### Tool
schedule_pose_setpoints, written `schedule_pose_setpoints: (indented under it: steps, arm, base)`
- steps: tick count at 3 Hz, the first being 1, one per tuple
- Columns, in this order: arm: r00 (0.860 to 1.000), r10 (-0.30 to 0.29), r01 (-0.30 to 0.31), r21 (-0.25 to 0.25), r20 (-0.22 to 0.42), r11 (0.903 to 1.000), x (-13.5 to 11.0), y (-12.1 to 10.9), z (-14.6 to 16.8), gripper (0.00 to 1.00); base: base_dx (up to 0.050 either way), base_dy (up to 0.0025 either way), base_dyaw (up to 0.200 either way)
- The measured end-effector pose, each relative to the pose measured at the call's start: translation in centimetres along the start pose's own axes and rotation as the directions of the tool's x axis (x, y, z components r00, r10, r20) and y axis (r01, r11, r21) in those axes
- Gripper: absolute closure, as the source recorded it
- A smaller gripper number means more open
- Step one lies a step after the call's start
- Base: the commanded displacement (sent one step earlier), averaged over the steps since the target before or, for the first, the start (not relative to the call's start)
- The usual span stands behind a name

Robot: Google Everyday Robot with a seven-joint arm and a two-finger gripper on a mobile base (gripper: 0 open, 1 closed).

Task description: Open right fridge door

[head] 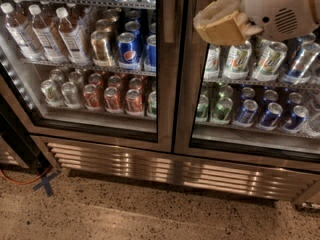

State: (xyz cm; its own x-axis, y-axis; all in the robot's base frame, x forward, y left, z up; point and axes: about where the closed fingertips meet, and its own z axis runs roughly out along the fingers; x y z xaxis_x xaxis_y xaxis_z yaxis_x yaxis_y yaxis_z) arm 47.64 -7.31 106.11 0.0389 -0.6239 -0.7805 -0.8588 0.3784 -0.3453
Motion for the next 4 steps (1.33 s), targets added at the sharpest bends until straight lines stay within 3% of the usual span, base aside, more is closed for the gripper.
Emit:
schedule_pose_setpoints:
  steps: [1,2,3,4]
  arm:
    - [1.000,-0.003,0.003,0.027,0.009,0.9996,0.3,-1.0,0.4,1.00]
    - [1.000,-0.012,0.013,0.108,-0.010,0.9941,0.5,-3.9,1.1,0.81]
    - [0.999,-0.005,0.013,0.210,-0.038,0.9777,1.1,-7.5,1.3,0.58]
    - [0.999,0.007,0.008,0.306,-0.049,0.9520,1.4,-10.0,0.4,0.35]
  base:
    - [0.000,0.00000,0.000]
    - [0.000,0.00000,0.000]
    - [0.000,0.00000,0.000]
    - [0.000,0.00000,0.000]
